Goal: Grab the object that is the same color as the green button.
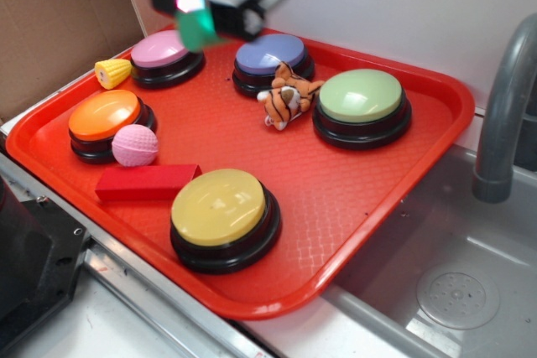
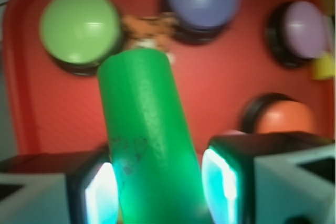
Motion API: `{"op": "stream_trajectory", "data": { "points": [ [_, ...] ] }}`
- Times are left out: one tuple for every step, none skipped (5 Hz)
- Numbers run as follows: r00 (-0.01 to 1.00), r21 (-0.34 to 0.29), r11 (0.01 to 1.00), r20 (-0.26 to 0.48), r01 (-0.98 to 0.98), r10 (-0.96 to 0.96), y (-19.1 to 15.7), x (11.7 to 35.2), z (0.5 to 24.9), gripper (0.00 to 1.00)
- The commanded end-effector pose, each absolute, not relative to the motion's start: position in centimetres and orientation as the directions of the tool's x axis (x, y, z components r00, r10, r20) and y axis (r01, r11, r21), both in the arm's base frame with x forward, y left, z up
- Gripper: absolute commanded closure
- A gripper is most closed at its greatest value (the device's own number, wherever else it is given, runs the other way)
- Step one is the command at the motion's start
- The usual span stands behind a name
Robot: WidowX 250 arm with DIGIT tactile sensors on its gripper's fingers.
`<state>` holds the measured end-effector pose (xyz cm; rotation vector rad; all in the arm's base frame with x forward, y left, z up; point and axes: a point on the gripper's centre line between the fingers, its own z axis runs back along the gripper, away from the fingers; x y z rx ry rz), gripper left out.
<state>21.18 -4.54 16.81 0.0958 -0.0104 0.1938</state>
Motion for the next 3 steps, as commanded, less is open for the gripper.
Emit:
{"op": "stream_trajectory", "data": {
  "points": [
    [0.969, 0.161, 0.957, 0.089, -0.241, 0.229, -0.32, 20.3, 20.39, 1.0],
    [0.972, 0.184, 0.96, 0.138, -0.213, 0.19, 0.58, 20.46, 20.16, 1.0],
    [0.979, 0.148, 0.968, 0.076, -0.2, 0.191, 0.56, 20.64, 19.65, 0.56]
  ]
}}
